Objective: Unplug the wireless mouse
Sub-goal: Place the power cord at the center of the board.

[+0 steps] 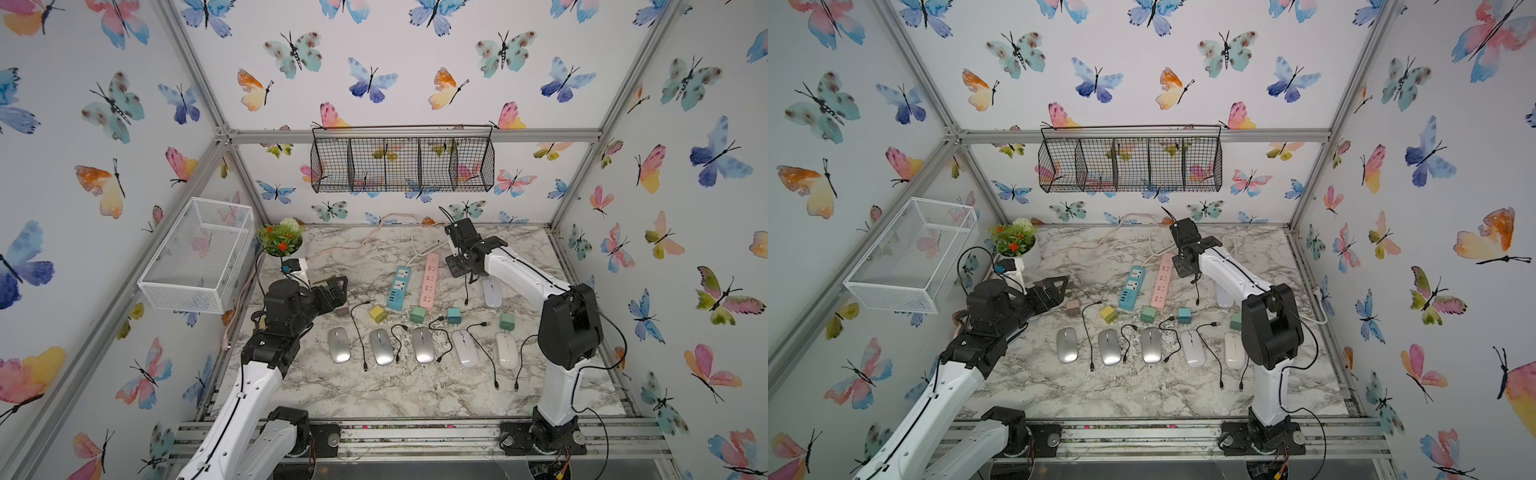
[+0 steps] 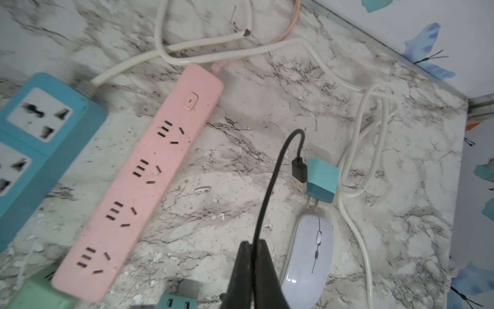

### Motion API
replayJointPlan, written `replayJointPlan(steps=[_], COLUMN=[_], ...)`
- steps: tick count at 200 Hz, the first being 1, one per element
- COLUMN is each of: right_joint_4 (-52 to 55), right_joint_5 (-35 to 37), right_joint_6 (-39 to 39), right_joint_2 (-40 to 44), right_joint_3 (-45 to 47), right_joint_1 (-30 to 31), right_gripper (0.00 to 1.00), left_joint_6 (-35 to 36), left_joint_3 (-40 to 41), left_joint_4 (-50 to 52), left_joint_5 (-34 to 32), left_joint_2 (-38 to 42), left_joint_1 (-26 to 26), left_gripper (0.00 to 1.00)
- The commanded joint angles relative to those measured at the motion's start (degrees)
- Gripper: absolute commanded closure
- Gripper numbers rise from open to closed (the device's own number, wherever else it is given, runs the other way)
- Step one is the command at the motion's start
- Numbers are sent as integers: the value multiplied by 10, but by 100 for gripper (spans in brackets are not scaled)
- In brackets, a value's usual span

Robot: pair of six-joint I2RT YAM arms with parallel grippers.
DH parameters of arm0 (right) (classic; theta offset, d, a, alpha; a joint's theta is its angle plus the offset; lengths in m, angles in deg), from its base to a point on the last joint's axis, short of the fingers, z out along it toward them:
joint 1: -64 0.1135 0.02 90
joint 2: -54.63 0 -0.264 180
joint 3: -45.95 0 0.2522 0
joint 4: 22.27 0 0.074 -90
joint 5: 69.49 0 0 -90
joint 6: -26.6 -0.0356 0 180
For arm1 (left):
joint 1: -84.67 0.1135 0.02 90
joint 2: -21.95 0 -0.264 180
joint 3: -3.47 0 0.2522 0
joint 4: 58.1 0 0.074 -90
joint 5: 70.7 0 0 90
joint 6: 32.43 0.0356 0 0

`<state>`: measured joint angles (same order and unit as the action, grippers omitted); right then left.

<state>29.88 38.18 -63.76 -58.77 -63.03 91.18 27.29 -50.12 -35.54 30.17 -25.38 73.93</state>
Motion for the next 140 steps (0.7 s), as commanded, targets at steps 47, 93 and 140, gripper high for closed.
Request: replayJointPlan(steps=[47, 93, 140], right_joint_4=[66, 57, 25], right_joint_5=[56, 49, 13], right_joint_6=[31, 31, 26], right_joint_2=[-117, -144, -141], right_joint_3=[-86, -87, -61], right_joint_1=[-22, -32, -41], right_gripper=[99, 99, 99], left_joint_6=[6, 6, -23], left_joint_3=[-6, 3, 26], left_joint_4=[12, 12, 4], left_joint_5=[19, 13, -2], left_joint_2=[16, 22, 20], left_joint_1=[9, 9, 9], left_gripper=[2, 2, 2])
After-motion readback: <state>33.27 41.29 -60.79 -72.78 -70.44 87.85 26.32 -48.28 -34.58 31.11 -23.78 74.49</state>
